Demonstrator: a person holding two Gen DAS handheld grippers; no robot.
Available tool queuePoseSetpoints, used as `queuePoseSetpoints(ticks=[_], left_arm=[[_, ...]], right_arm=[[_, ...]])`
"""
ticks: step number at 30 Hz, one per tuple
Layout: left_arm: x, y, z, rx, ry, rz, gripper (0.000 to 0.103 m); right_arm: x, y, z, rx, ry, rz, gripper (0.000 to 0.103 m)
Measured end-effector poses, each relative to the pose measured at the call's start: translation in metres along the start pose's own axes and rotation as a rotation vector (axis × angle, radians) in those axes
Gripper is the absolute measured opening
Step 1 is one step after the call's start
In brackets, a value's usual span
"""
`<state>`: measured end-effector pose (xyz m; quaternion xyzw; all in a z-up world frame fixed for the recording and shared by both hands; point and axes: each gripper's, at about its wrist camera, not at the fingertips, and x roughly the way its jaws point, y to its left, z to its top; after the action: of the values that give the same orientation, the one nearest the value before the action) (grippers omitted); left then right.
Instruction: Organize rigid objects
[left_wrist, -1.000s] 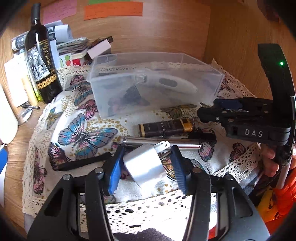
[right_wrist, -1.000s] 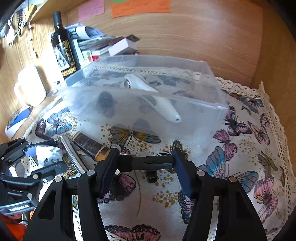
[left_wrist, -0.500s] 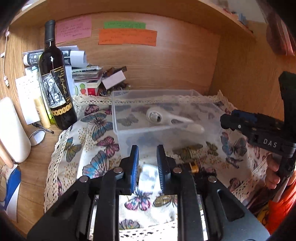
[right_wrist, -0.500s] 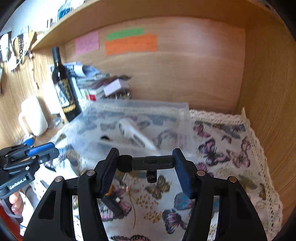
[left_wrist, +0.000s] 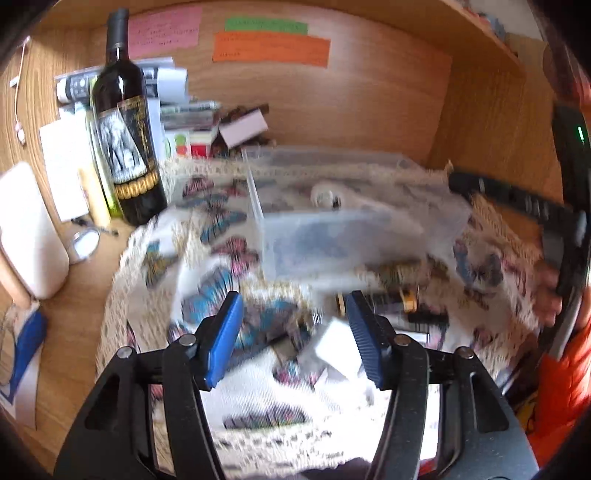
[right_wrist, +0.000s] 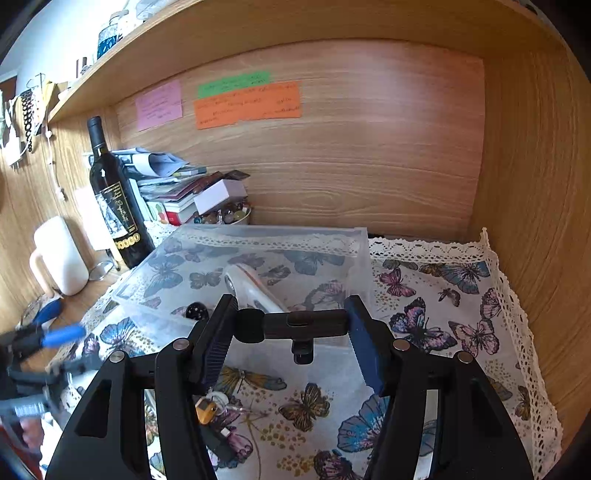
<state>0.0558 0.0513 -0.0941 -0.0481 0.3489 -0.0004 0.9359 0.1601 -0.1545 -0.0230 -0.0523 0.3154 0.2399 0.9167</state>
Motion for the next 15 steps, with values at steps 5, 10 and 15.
queuePoseSetpoints(ticks=[5,10,15], left_arm=[[0.012,-0.015,-0.019,0.045,0.052,-0.028,0.058],[0.027,-0.028,-0.026,0.086,0.085,-0.049,0.056],[0.039,-0.032,-0.03,0.098,0.101,-0.018,0.044]], right_arm=[[0.006,-0.004,0.011,-0.001,-0.021,-0.019,0.056],[0.022,-0.007,0.022,-0.001,-0.016,-0.044,0.056],[0.046,-0.006,0.023,-0.011,0.028,-0.055,0.056]])
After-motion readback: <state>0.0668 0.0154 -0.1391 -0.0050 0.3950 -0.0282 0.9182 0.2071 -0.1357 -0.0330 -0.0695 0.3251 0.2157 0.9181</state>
